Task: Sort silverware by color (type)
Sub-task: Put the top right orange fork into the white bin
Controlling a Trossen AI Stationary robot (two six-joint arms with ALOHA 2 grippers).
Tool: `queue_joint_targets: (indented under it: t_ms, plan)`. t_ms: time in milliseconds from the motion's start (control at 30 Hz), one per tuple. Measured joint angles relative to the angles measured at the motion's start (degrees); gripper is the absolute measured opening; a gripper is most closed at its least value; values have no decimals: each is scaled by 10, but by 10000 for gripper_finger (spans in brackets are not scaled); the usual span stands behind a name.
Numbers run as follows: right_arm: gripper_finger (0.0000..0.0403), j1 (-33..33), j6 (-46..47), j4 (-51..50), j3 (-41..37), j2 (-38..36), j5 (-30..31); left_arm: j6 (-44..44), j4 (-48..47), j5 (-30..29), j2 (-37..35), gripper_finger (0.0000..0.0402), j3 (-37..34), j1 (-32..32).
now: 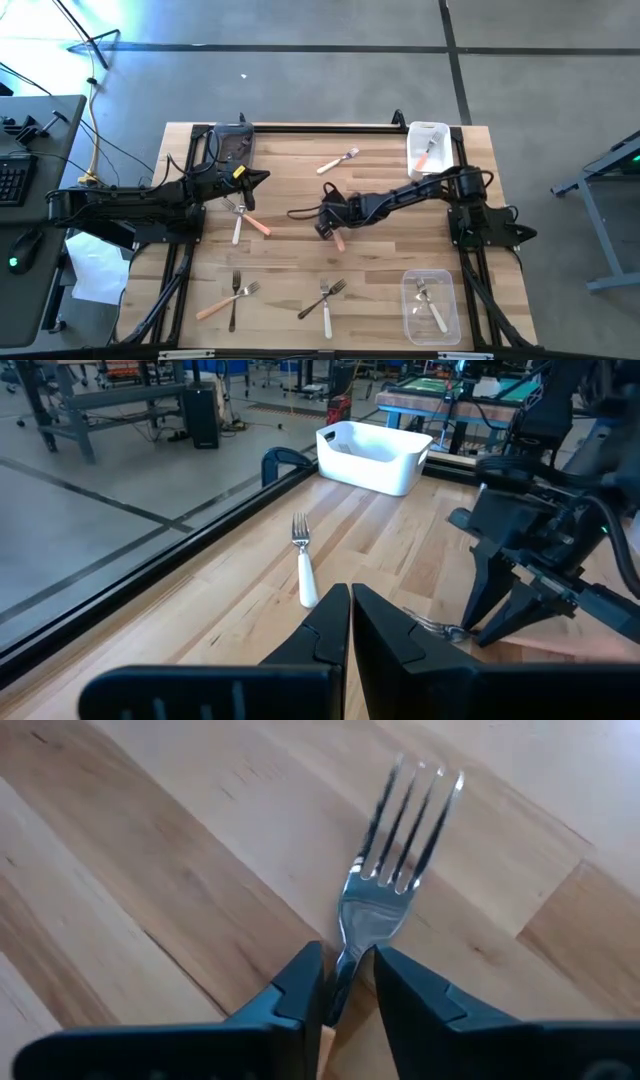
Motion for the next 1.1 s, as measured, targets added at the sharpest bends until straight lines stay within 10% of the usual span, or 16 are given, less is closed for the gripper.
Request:
queue_joint_targets:
  t_ms: [700,1100]
  plan:
    - [2,-27,-190,-188,148,3,-85,0,0,0,0,7,0,0]
    - [118,-27,-187,-161,114,2,-99,0,0,0,0,7,0,0]
